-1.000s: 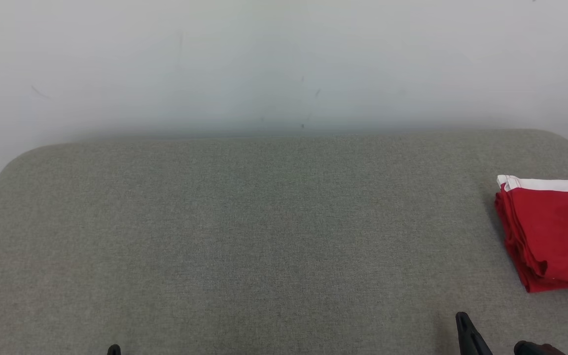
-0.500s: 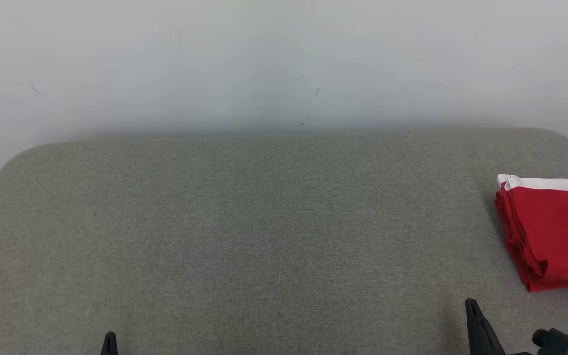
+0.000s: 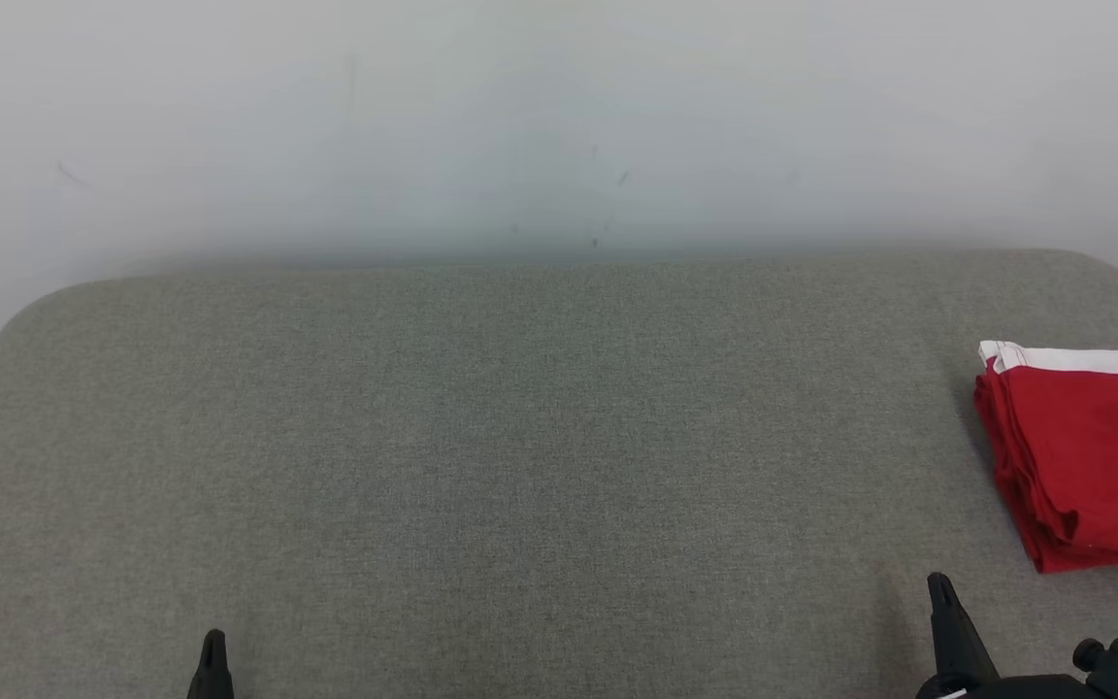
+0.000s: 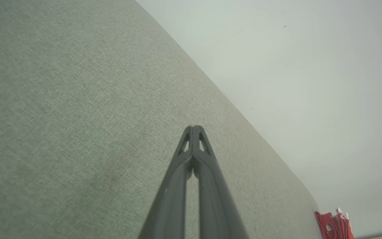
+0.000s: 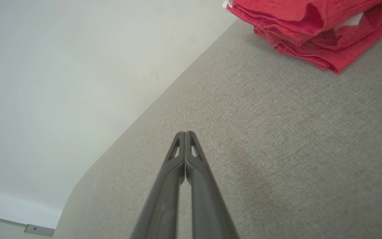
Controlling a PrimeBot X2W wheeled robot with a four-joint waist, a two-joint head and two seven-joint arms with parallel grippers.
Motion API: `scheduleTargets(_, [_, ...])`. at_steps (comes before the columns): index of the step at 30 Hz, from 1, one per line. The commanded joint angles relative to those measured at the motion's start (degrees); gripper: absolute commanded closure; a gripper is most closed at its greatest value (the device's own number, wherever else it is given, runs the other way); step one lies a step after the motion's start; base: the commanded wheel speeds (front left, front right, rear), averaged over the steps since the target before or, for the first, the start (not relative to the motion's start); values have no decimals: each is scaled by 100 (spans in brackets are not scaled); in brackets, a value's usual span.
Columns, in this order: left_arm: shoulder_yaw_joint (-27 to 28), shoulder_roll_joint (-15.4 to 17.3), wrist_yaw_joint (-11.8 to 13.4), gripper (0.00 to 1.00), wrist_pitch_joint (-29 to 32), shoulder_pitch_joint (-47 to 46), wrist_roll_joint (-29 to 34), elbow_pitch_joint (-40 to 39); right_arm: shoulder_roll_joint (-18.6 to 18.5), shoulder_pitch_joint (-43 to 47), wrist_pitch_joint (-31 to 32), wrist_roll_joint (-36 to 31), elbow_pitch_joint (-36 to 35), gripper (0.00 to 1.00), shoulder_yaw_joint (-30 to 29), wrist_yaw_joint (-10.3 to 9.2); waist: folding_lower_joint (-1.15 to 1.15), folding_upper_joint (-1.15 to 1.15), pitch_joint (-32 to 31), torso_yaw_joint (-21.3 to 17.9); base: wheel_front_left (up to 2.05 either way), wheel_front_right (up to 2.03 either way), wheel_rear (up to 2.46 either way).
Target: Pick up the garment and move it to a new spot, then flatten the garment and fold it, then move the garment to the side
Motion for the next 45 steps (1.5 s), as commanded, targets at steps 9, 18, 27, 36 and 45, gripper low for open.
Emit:
scheduleTargets(9, [44,52,-7,100,191,-254,-712,-32,28,-233,182,740,-112,100,-118,2,-1,0,14,-3,0,0,0])
scheduleTargets(18, [66,55,-8,100,353,-373,-1275,-12,49,-306,331,1308,-136,100,-198,2,-1,0,27,-6,0,0,0])
scheduleTargets(27, [82,56,-9,100,480,-468,-1725,6,67,-373,453,1776,-162,100,-262,3,-1,0,39,-9,0,0,0])
scheduleTargets(36, [101,57,-11,100,619,-569,-2196,24,86,-445,582,2269,-187,100,-329,3,-1,0,53,-12,0,0,0])
scheduleTargets(45, [119,57,-12,100,749,-669,-2635,41,103,-494,696,2710,-204,100,-391,3,-1,0,67,-15,0,0,0])
